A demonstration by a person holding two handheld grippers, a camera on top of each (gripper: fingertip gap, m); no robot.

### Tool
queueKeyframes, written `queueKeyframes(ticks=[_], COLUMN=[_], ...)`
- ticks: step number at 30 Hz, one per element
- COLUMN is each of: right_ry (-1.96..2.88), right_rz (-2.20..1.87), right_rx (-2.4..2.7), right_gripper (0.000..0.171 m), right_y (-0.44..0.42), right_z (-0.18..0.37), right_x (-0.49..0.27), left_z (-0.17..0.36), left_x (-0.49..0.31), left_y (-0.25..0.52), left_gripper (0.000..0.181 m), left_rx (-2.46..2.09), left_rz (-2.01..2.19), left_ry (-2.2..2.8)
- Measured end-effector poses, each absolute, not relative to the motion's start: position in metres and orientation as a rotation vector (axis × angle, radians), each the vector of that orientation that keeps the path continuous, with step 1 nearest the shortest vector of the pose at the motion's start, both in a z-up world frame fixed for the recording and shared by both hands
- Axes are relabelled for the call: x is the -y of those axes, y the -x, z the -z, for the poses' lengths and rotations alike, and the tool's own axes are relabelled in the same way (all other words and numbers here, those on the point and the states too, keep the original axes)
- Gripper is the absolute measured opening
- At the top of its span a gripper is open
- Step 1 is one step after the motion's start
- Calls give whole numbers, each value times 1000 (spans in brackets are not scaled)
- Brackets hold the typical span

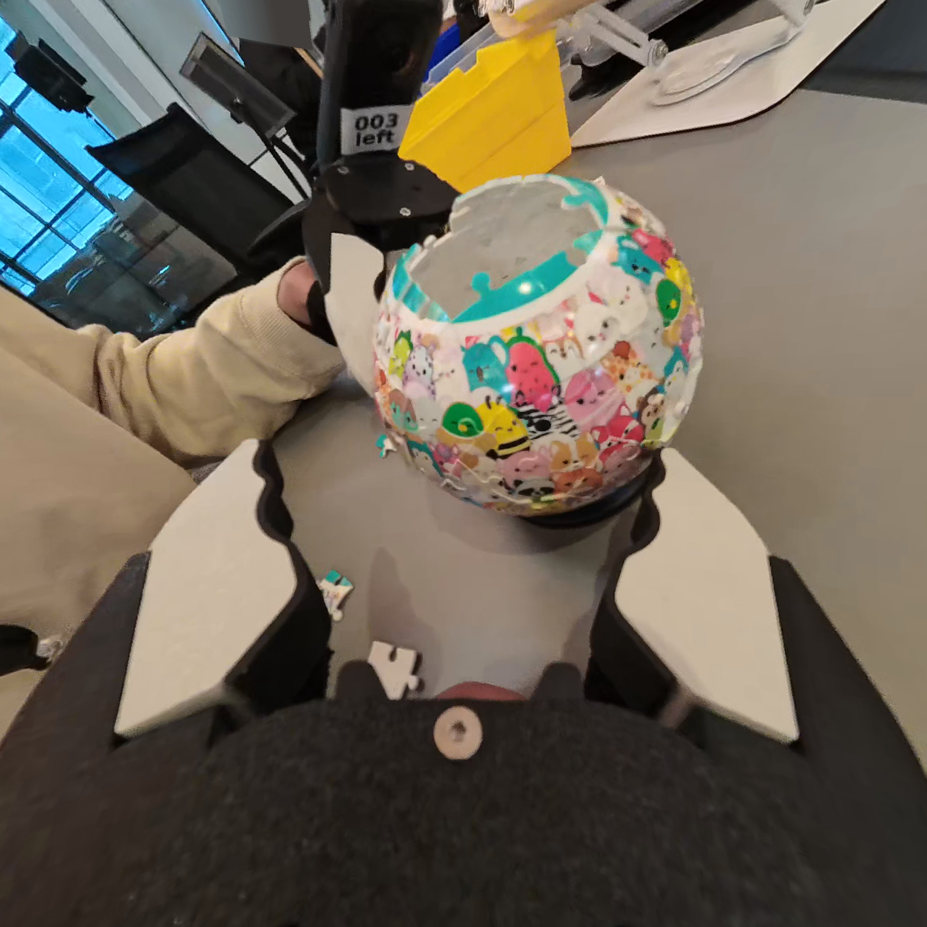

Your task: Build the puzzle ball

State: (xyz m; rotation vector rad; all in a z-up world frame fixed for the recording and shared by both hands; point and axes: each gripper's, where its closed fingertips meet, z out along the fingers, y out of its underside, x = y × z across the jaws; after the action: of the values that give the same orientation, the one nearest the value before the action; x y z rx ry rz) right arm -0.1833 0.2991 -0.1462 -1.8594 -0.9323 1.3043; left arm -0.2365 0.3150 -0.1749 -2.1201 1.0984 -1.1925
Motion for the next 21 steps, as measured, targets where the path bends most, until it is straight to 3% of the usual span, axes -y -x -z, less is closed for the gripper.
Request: queueKeyframes(ticks=[6, 11, 18, 21], right_ry=[1851, 1870, 1892, 1902], right_rz=[-1274, -1215, -1239, -1179], right_rx=[802, 798, 768, 753], right_gripper=[137, 129, 130, 140], right_y=[185, 186, 187, 191], right_z=[144, 149, 158, 158], right_x=[-273, -266, -297, -295], left_z=[179, 171, 193, 197], left_x=[-332, -330, -324, -330], left_y=[251, 260, 251, 251], left_gripper=[111, 92, 98, 101], left_rx=[-1231, -1139, -1053, -1030], left_rz=[1130, 1109, 1104, 1098], left_ry=[2144, 2125, 2158, 2169])
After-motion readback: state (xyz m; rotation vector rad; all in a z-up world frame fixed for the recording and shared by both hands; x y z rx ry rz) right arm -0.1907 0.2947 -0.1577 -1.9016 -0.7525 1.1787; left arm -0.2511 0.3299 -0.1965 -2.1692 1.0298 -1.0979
